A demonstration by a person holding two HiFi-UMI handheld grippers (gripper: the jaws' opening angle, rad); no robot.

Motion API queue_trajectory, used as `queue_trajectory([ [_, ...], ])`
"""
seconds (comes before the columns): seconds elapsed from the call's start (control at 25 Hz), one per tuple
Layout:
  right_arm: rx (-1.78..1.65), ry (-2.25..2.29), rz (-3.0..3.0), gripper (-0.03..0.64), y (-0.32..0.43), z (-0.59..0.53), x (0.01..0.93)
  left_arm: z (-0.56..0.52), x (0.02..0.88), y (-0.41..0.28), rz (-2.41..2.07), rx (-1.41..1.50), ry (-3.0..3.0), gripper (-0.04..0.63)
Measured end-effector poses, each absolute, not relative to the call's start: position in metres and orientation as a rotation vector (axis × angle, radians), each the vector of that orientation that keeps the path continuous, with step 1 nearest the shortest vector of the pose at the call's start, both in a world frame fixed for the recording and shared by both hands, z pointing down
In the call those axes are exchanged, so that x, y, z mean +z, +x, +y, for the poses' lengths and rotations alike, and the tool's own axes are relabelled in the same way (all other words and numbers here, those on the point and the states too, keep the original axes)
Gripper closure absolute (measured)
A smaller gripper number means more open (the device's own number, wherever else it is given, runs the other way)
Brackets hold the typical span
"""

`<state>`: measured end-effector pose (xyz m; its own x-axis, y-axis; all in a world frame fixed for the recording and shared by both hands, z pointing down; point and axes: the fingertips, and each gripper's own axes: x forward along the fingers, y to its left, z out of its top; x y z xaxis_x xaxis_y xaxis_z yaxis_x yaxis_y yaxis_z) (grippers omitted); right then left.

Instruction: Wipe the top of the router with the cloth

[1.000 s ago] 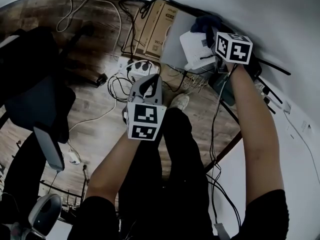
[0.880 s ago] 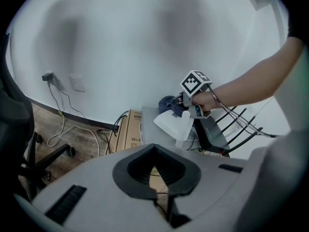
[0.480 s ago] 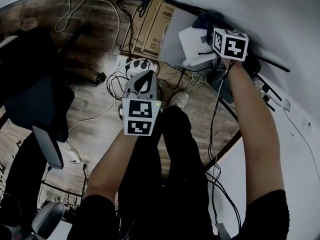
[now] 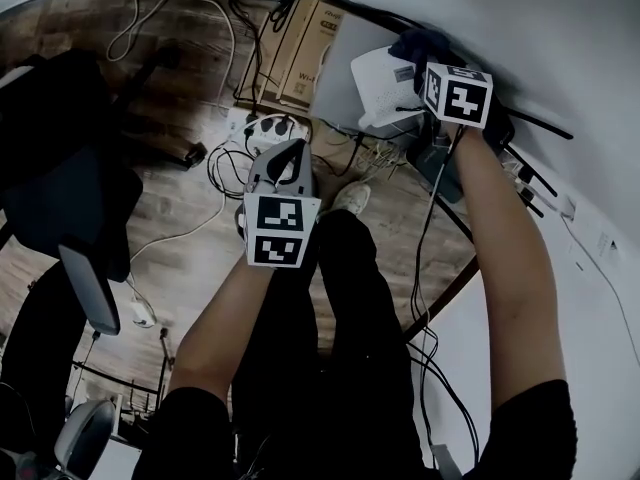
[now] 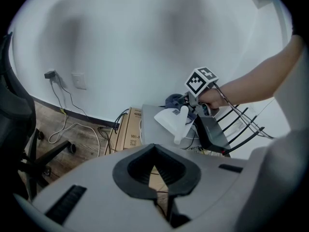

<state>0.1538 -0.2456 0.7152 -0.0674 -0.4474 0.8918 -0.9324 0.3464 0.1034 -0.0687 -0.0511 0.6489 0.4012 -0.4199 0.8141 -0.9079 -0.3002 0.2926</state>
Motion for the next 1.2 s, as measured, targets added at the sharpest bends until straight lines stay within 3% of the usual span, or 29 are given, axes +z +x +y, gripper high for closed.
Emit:
queue_trajectory([
  [0.96,0.87,1.198,-1.631,0.575,0.145,-0.177,0.708,-0.046,0.646,-0.055,-1.125,0.805,1.915,0.601],
  [1.2,0.796,1.141,-1.693,0.577,0.126,-0.156,0.71,-0.043,0.649,-0.053,-1.132,0.802,1.9,0.601],
])
